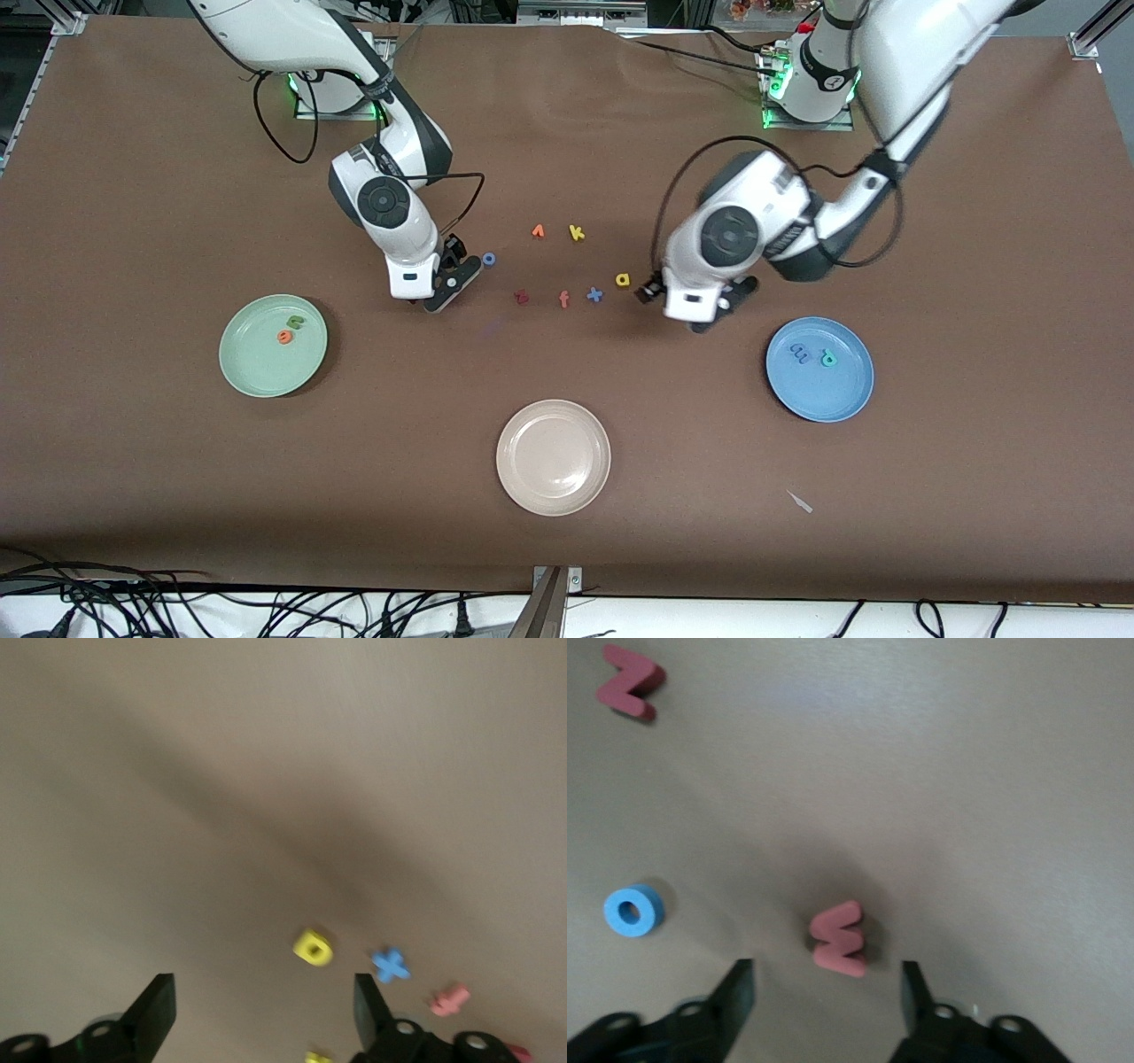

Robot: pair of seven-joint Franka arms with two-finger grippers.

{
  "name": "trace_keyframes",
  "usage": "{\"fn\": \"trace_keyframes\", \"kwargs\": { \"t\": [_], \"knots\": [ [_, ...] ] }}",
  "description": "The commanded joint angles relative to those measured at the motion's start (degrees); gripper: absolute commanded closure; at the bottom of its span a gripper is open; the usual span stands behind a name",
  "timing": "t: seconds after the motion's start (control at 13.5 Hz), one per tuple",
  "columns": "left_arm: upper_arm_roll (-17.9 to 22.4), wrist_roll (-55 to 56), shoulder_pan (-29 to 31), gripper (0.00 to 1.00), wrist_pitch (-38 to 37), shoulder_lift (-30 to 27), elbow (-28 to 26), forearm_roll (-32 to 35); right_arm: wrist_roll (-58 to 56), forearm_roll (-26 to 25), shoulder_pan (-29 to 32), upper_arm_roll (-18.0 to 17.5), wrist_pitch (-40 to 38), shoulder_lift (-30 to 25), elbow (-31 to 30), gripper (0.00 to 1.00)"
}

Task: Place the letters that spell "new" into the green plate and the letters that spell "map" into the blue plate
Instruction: 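Reach the right gripper to the pink W while the left gripper reaches the D, then grasp the pink W and drop it on the green plate with the right gripper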

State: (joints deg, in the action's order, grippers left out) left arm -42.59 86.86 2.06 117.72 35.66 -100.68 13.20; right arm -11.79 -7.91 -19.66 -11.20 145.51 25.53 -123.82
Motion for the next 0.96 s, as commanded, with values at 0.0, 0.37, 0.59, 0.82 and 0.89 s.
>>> {"fn": "trace_keyframes", "kwargs": {
  "t": [0.0, 0.37, 0.59, 0.82, 0.89],
  "knots": [
    [1.6, 11.0, -3.3, 0.20, 6.6, 3.8, -2.0, 7.0, -0.3, -1.7, 0.1, 0.1, 3.2, 0.9, -0.8, 0.34],
    [2.1, 23.5, -3.3, 0.26, 17.0, 6.0, -8.0, 13.1, -1.0, -2.3, 0.2, 0.3, 5.1, 1.8, -0.4, 0.37],
    [2.5, 28.8, -3.4, 0.26, 22.0, 7.8, -8.5, 13.2, -1.0, -4.0, 0.3, 0.3, 5.9, 2.4, -0.4, 0.68],
    [2.5, 30.6, -3.5, 0.26, 22.2, 7.9, -9.1, 13.2, -1.0, -4.4, 0.5, 0.3, 6.0, 3.0, 0.2, 1.00],
    [2.5, 30.6, -3.5, 0.26, 22.2, 7.9, -9.2, 13.2, -1.2, -4.4, 0.8, 0.3, 5.8, 2.9, 0.9, 1.00]
  ]
}}
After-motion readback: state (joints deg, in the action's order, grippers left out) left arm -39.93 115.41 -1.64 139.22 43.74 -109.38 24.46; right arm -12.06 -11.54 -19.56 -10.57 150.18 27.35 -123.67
